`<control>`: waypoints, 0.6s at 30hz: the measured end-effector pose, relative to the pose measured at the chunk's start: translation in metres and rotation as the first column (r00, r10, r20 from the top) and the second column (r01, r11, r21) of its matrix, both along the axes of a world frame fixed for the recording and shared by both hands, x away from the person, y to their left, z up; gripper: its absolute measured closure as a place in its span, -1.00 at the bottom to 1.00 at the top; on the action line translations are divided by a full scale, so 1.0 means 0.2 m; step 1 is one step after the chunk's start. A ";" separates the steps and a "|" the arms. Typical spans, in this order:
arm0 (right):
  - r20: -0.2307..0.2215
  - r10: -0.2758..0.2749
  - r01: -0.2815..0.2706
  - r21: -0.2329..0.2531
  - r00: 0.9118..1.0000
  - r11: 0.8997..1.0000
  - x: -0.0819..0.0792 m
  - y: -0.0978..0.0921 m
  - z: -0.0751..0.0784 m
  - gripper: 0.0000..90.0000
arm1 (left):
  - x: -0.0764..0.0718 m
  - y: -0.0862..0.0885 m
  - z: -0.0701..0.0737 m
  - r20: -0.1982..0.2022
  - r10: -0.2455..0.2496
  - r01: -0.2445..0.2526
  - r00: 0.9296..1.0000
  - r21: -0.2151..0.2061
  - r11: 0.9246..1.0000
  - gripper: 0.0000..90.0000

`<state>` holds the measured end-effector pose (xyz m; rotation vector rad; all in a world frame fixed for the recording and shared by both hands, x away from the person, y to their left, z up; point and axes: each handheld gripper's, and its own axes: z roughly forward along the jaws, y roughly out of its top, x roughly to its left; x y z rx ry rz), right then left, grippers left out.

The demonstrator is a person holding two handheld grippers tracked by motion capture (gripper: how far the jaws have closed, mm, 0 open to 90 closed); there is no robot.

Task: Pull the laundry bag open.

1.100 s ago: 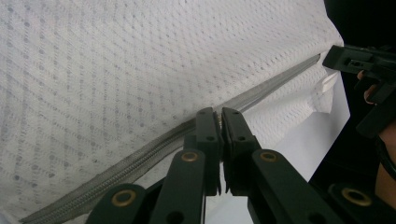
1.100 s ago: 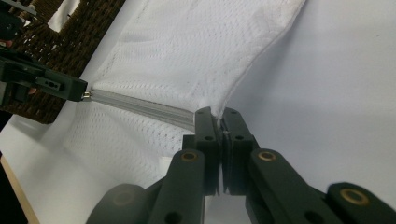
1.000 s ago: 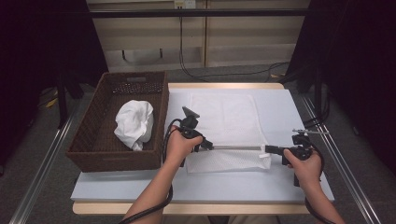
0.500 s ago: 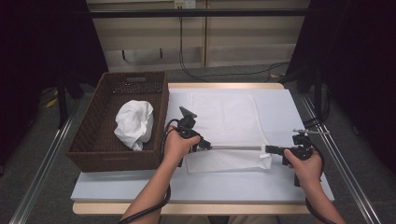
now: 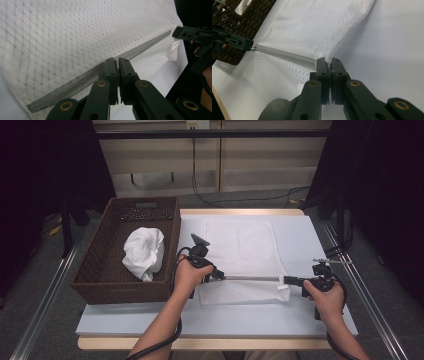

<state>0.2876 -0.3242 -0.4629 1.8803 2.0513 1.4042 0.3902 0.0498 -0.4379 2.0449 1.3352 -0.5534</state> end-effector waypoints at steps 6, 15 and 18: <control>-0.006 -0.011 0.011 0.004 1.000 1.000 0.00 -0.01 0.01 0.93 | 0.00 0.03 0.00 -0.007 0.023 -0.023 1.000 0.000 1.000 0.93; -0.010 -0.009 0.009 -0.009 1.000 1.000 0.00 -0.01 0.00 0.93 | 0.00 0.04 0.00 0.013 0.019 -0.019 1.000 0.024 1.000 0.93; -0.002 -0.010 0.010 -0.001 1.000 1.000 0.00 -0.02 0.00 0.93 | 0.00 0.06 0.00 -0.001 0.021 -0.021 1.000 0.015 1.000 0.93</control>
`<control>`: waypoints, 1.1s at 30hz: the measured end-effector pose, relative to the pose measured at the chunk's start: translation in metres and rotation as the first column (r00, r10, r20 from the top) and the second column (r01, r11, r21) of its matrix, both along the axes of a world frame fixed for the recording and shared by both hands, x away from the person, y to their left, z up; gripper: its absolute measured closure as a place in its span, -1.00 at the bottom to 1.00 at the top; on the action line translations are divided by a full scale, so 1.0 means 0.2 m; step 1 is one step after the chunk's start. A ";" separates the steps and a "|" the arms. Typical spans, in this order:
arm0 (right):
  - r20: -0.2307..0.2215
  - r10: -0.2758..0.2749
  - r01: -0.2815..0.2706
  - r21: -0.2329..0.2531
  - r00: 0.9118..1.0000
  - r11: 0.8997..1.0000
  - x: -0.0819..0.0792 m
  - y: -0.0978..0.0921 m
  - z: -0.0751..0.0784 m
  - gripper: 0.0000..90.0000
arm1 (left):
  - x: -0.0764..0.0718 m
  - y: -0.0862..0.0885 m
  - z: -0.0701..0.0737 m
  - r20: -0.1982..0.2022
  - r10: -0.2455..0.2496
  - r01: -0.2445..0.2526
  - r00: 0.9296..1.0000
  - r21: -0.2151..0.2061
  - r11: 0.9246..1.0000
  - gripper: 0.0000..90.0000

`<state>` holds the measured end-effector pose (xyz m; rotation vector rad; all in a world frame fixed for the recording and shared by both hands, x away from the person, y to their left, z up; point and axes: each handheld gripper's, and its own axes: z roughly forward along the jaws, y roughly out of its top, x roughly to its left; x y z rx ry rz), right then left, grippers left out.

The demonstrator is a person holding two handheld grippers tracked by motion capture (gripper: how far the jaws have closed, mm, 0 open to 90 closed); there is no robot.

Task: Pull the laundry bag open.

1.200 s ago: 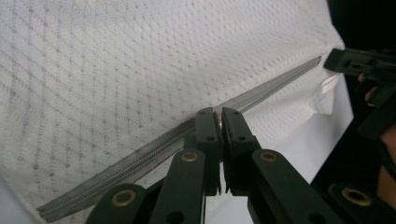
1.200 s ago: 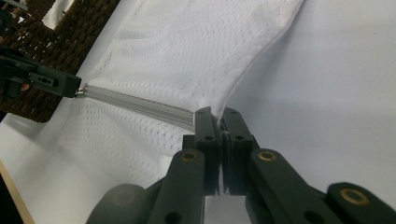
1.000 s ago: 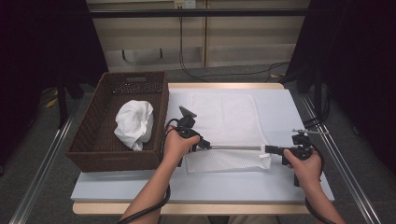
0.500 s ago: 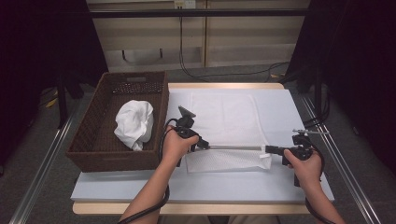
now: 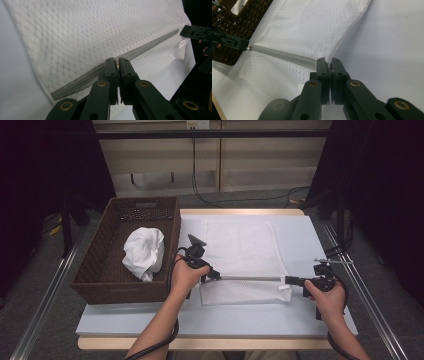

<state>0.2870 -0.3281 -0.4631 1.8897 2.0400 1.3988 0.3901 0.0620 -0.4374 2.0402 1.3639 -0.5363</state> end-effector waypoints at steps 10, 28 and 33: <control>0.007 -0.008 0.008 -0.012 1.000 1.000 0.00 -0.01 0.01 0.93 | -0.01 0.01 0.00 0.009 0.004 -0.005 1.000 0.023 1.000 0.93; 0.009 -0.009 0.009 -0.013 1.000 1.000 0.00 -0.01 0.01 0.93 | 0.00 0.03 0.07 -0.001 0.004 -0.004 1.000 0.030 1.000 0.93; 0.008 -0.010 0.010 -0.016 1.000 1.000 0.00 -0.01 0.01 0.92 | 0.01 0.03 0.08 0.017 0.009 -0.009 1.000 0.048 0.999 0.93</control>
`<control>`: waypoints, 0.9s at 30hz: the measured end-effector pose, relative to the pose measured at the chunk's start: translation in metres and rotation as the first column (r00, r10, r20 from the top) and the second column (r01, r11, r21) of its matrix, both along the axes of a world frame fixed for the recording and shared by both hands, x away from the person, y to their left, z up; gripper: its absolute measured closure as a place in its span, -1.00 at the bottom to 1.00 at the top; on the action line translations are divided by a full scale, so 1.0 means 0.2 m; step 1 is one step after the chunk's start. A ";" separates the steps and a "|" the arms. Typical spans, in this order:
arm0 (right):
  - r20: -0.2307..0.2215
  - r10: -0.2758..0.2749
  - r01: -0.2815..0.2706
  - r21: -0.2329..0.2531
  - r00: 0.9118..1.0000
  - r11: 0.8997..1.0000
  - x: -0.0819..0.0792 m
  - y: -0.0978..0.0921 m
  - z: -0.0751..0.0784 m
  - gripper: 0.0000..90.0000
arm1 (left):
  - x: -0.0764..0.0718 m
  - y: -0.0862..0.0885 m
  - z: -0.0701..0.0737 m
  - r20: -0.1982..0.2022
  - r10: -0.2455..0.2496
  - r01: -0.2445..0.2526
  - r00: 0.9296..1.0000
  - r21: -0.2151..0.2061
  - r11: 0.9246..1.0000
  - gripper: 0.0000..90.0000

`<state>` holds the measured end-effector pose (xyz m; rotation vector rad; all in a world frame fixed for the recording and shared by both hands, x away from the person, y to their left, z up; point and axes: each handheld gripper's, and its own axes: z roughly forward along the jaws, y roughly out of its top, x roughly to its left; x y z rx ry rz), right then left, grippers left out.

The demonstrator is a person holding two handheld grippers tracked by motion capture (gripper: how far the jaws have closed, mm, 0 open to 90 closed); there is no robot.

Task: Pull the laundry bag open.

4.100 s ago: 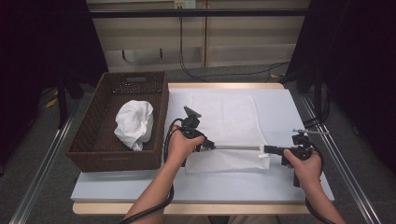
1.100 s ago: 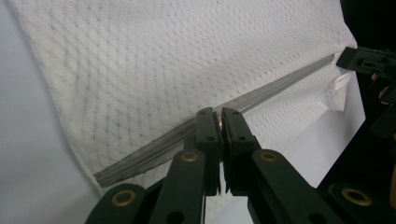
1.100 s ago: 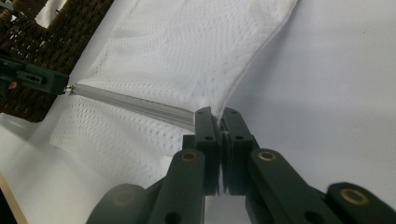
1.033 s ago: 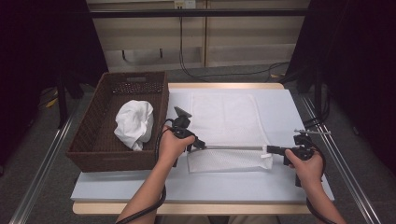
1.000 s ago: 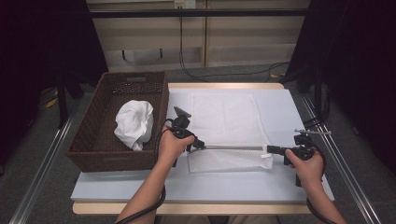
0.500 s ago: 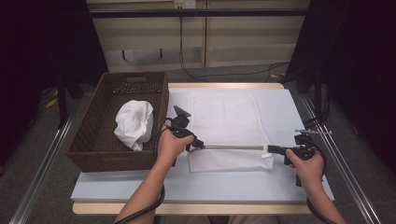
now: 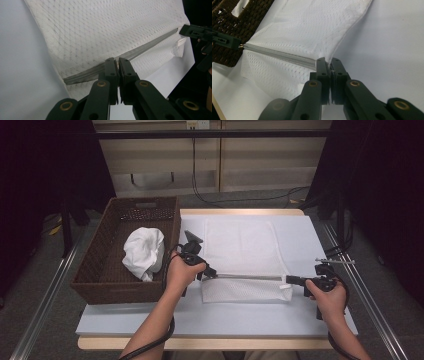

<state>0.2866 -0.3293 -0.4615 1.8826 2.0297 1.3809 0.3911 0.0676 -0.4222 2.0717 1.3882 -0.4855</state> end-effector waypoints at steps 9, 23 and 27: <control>0.001 -0.010 0.010 0.006 1.000 1.000 0.00 -0.01 0.00 0.92 | 0.00 0.03 0.02 0.001 0.013 -0.013 1.000 0.002 1.000 0.93; -0.002 -0.008 0.008 0.004 1.000 1.000 0.00 -0.01 0.00 0.93 | 0.00 0.05 0.05 0.009 0.013 -0.013 1.000 0.009 1.000 0.93; 0.005 -0.007 0.007 0.008 1.000 1.000 0.00 -0.01 0.00 0.93 | 0.01 0.07 0.05 0.007 0.008 -0.008 1.000 0.006 1.000 0.93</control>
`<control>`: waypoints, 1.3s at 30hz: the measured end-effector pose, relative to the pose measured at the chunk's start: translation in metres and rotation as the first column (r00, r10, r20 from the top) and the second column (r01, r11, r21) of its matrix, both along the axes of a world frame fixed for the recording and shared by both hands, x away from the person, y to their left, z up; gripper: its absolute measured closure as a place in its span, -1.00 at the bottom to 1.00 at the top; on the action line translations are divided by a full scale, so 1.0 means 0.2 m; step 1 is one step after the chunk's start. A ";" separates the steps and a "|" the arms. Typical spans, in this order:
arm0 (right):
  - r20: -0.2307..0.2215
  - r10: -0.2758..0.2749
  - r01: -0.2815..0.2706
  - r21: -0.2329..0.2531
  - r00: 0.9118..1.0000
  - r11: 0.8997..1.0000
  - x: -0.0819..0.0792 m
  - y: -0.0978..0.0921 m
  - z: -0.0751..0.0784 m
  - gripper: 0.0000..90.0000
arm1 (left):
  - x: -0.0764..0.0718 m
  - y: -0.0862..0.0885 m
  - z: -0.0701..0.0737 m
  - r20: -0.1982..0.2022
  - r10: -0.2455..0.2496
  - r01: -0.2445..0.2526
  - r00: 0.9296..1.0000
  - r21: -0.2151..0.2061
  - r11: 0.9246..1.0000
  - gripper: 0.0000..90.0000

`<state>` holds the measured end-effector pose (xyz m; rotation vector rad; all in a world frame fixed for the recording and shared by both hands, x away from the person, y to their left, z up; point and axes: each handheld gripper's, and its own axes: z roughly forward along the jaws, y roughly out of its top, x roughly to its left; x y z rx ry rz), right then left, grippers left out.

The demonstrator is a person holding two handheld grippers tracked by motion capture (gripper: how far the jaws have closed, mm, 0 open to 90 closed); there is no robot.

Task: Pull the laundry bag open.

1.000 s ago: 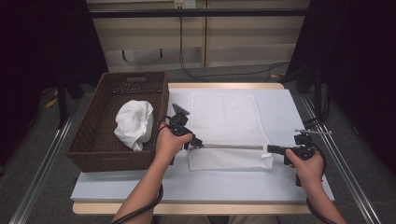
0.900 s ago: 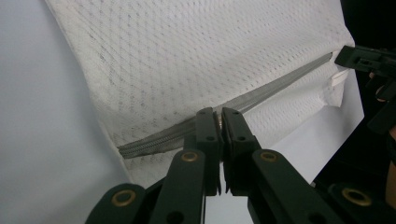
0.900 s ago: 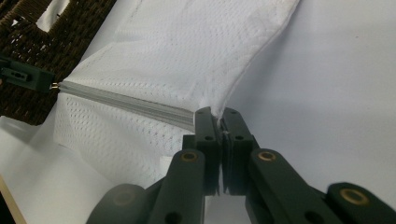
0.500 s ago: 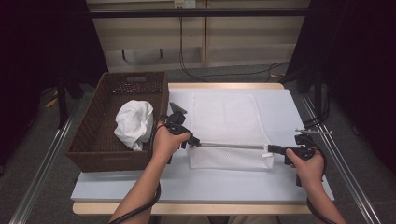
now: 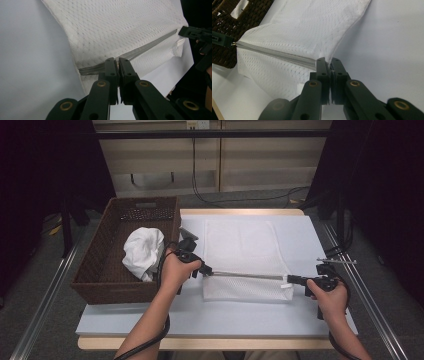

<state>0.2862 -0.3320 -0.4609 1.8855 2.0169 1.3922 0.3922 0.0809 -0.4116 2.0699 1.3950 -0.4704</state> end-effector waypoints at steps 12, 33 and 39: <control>-0.003 -0.006 0.006 -0.003 1.000 1.000 0.00 0.00 0.00 0.92 | 0.00 0.02 0.00 -0.004 0.006 -0.006 1.000 -0.006 1.000 0.93; 0.000 -0.011 0.011 -0.007 1.000 1.000 -0.01 -0.01 0.01 0.92 | 0.00 0.05 0.03 0.001 -0.002 0.002 1.000 0.009 1.000 0.93; -0.001 -0.010 0.010 -0.013 1.000 1.000 -0.01 -0.01 0.00 0.92 | 0.00 0.06 0.03 -0.001 0.001 -0.001 1.000 0.009 1.000 0.93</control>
